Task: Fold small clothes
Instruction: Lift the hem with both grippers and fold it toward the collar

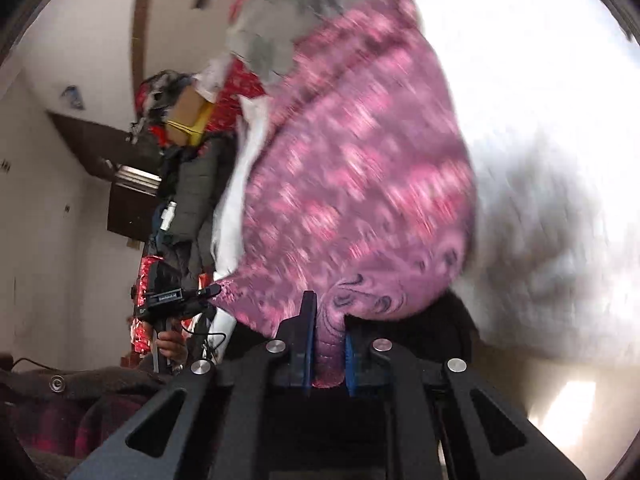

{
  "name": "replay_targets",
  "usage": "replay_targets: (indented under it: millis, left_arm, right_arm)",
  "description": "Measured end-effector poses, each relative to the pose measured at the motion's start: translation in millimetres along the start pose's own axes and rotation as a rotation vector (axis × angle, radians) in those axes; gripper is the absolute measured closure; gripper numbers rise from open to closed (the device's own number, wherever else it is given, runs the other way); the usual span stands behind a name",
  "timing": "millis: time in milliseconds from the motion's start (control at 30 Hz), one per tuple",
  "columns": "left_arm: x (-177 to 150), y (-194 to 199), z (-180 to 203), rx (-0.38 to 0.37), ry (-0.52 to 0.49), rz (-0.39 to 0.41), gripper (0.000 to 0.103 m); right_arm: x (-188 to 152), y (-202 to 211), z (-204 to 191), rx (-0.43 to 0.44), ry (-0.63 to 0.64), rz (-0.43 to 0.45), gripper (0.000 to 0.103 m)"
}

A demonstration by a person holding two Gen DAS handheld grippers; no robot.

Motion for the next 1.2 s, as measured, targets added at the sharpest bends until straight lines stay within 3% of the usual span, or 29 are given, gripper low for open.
replay_targets:
  millis: [300,567,933,1100,1200]
  left_arm:
    - [85,7,32,-0.024,-0.015,0.144,0.097]
    - [172,-10,47,0.007,-0.007,0.228,0.097]
    - [287,-69,58,0.066,0.016,0.251,0.097]
    - [341,-110,60,0.135,0.014,0.254,0.097]
    - [361,-137,51,0.193,0.036,0.235,0.097]
  right_arm:
    - [90,13,-25,0.020,0.014,0.182,0.092]
    - [170,2,-11,-0.007,-0.049,0.278,0.092]
    - [276,-37,28,-0.036,-0.192,0.353,0.092]
    - [327,-59,60,-0.065,-0.298,0.413,0.092]
    - [341,-75,79,-0.100,-0.348,0.412,0.092]
Point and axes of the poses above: each gripper's, at about its wrist camera, not at the fingertips, and y roughly against the way its jaws point, z to its right, x to its top, the point moved 7 cm from there along -y, roughly the way its jaws point, and after that the axes turned 3 degrees about -x, right-handed, at the moved point
